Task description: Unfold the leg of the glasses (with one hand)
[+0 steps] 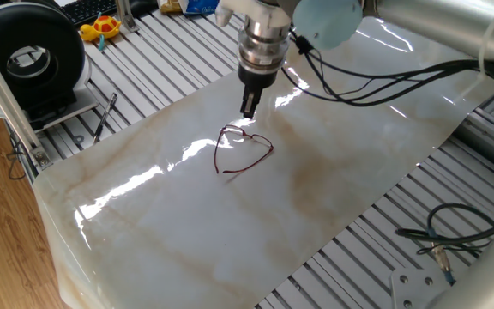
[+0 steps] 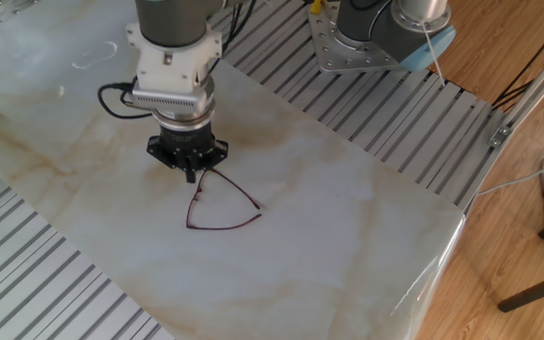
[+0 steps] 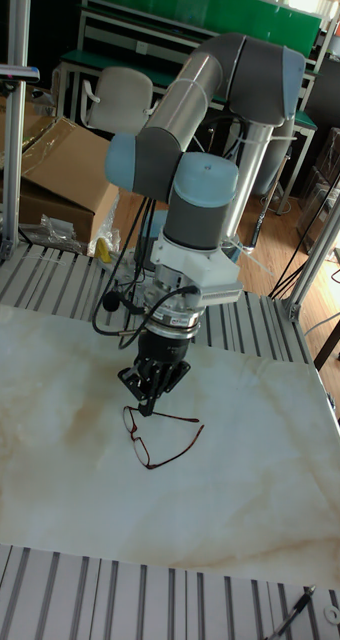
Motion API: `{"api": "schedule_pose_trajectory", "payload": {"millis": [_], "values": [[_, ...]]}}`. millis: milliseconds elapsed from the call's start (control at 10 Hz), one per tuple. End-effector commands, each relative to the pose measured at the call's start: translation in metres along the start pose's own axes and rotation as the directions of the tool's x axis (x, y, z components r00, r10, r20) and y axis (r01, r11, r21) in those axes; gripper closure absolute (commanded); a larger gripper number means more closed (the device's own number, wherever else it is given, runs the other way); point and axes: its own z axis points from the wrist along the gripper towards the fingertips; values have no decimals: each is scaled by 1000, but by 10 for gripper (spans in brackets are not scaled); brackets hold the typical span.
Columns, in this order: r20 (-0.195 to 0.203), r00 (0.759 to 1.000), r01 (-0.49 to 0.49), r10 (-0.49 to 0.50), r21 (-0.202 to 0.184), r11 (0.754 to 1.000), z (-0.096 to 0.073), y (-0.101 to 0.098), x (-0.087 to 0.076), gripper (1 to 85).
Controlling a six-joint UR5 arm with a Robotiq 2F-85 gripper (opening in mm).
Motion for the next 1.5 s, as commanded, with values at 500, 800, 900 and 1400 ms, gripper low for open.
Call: {"api": "schedule_pose_trajectory", "payload": {"millis": [500, 800, 900, 1400], "values": [[22, 1000, -15, 16, -17, 1000, 8, 6, -6, 843], [44, 999, -10, 11, -11, 1000, 8, 4, -12, 843], [47, 999, -9, 10, -14, 1000, 13, 5, -14, 843], [65, 998, -8, 8, 4, 1000, 33, 6, -21, 843]]}}
